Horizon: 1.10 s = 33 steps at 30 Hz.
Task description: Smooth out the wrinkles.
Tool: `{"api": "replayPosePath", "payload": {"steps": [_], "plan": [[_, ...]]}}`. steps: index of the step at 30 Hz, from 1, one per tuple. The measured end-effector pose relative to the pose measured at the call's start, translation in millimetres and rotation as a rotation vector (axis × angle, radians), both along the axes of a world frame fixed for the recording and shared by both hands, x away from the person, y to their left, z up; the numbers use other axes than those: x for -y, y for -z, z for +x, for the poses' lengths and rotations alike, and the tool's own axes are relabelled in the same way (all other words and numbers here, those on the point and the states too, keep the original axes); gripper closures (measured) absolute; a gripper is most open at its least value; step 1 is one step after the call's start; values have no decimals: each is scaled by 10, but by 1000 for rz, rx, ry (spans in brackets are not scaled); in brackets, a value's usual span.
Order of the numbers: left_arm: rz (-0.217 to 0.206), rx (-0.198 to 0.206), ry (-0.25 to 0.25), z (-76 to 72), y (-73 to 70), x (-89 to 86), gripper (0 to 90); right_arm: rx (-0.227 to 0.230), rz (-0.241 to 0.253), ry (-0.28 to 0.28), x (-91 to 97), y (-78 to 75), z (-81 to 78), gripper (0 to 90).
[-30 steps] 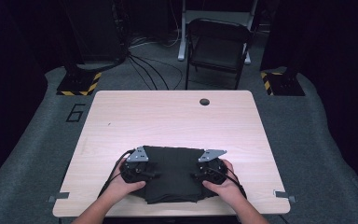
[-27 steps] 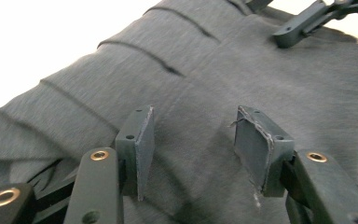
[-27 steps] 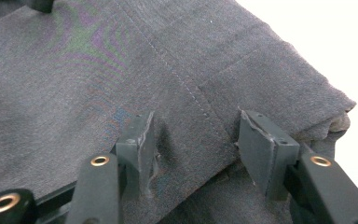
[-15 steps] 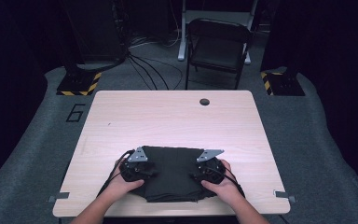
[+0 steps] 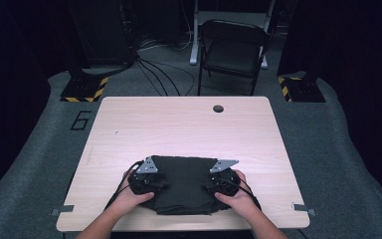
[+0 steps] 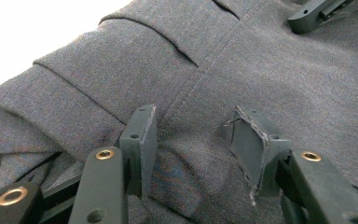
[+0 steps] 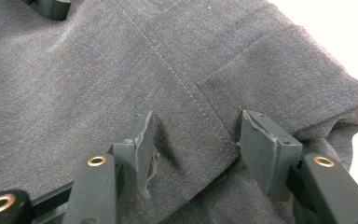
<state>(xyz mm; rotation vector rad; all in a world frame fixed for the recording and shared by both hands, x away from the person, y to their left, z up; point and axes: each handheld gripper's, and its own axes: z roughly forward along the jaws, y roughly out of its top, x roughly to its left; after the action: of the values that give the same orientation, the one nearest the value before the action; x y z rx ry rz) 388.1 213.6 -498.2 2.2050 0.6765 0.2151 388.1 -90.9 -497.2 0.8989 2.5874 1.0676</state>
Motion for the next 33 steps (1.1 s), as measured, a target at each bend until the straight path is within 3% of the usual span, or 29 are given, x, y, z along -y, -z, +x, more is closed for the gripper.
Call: {"api": "replayPosePath", "payload": {"steps": [11, 13, 18, 25, 33], "plan": [[-21, -12, -6, -11, 5, -25, 492, -5, 12, -7, 16, 0, 31, 444], [-47, -23, -9, -1, 19, -40, 492, -6, 10, -8, 23, 0, 30, 442], [-57, -19, -16, -9, 29, -42, 483, -13, 17, 4, 20, 1, 24, 441], [-41, 5, -13, -46, 29, -29, 465, -7, 5, 0, 20, -10, 21, 437], [-56, -10, -8, -67, 4, -36, 436, -7, 10, 5, 20, -34, 18, 425]]}}
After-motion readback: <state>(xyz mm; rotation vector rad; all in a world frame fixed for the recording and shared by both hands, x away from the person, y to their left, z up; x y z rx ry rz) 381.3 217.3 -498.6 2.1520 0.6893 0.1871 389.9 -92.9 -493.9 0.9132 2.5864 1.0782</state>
